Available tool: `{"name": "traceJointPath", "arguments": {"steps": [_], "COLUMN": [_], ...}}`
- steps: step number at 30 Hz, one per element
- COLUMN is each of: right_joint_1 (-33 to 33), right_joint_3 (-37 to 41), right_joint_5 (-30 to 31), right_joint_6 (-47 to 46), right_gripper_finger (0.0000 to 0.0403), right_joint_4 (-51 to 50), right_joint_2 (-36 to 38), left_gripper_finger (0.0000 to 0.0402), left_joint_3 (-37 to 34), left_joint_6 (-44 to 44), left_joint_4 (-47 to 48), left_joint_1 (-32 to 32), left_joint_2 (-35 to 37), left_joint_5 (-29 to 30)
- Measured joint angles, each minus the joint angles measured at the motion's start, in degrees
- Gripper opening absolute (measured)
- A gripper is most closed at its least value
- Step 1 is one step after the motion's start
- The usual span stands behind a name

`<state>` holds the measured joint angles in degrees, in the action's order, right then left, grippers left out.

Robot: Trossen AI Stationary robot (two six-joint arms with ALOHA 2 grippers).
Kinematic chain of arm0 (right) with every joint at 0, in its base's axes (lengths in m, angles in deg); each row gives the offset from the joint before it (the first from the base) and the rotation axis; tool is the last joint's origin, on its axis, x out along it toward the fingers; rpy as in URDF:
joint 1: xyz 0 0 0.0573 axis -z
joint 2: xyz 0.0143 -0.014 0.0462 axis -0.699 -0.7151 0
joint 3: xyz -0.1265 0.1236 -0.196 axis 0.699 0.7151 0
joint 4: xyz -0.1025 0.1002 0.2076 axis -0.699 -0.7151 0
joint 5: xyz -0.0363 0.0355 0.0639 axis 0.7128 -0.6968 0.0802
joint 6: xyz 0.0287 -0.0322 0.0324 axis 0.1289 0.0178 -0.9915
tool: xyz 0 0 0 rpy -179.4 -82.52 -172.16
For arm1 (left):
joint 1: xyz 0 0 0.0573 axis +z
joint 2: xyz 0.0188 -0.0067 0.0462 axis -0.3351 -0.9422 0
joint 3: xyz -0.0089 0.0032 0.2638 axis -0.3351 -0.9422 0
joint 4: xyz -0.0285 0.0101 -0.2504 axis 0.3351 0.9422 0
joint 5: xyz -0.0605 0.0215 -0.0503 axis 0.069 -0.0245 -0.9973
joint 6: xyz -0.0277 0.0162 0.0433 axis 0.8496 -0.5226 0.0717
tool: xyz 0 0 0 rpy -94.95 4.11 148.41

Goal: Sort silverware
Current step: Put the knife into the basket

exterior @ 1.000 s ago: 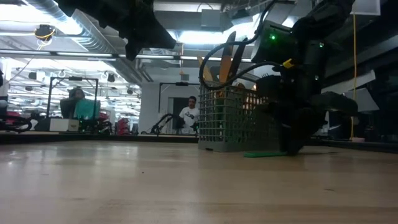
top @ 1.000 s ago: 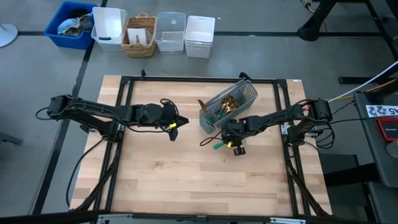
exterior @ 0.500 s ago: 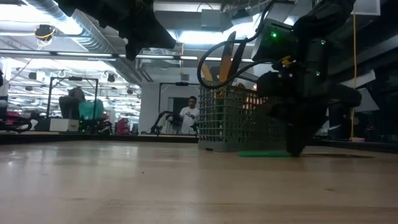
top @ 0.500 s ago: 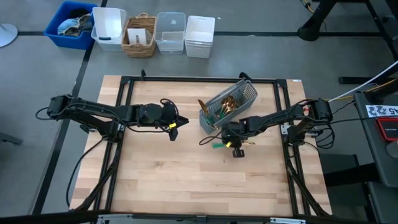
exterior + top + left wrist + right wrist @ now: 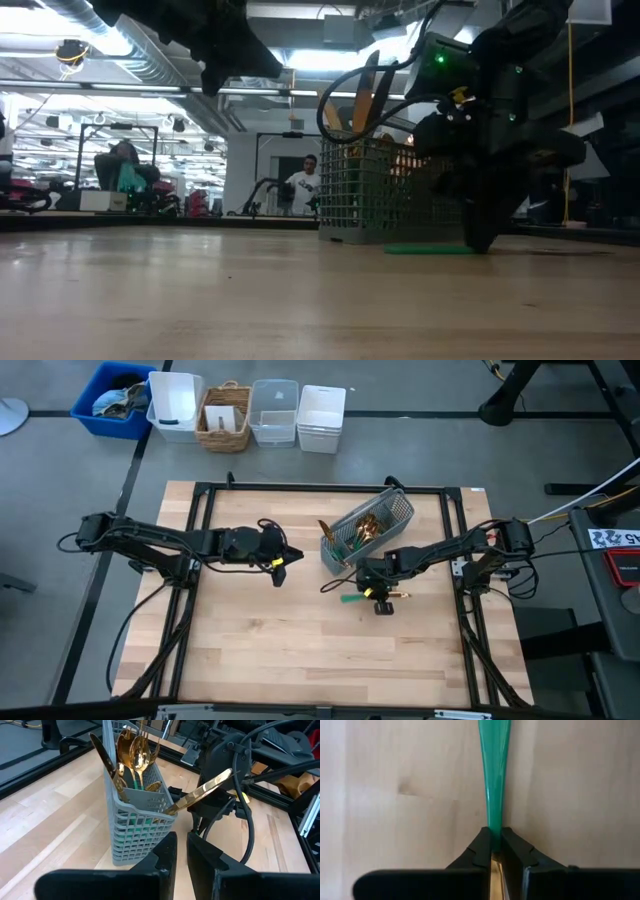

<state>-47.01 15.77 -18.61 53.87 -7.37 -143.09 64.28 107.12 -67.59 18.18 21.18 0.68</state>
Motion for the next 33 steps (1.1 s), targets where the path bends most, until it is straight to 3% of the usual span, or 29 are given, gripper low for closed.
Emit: {"name": "traceJointPath", "arguments": {"steps": [11, 24, 33], "right_joint_1": [-0.06, -0.02, -0.02], "right_joint_3": [0.17, 0.08, -8.72], "right_joint_5": [-6.77, -7.24, -1.97], "right_joint_6": [-0.17, -0.07, 0.06], "right_gripper_finger": [0.0028, 0.0029, 0.0029], "right_joint_4": [3.93, 4.31, -14.85], "right_joint_2": [-0.22, -0.14, -0.05], "left_gripper_finger": [0.0033, 0.0033, 0.0033], "left_joint_3": [0.0, 0.0, 0.0], "left_joint_6": [-0.16, -1.91, -1.91], "left_joint_4": [0.0, 0.0, 0.0], "left_joint_1": [-4.84, -10.95, -11.4], "left_joint_2": [0.0, -0.09, -0.09], "left_joint_5": [0.0, -0.03, 0.0]}}
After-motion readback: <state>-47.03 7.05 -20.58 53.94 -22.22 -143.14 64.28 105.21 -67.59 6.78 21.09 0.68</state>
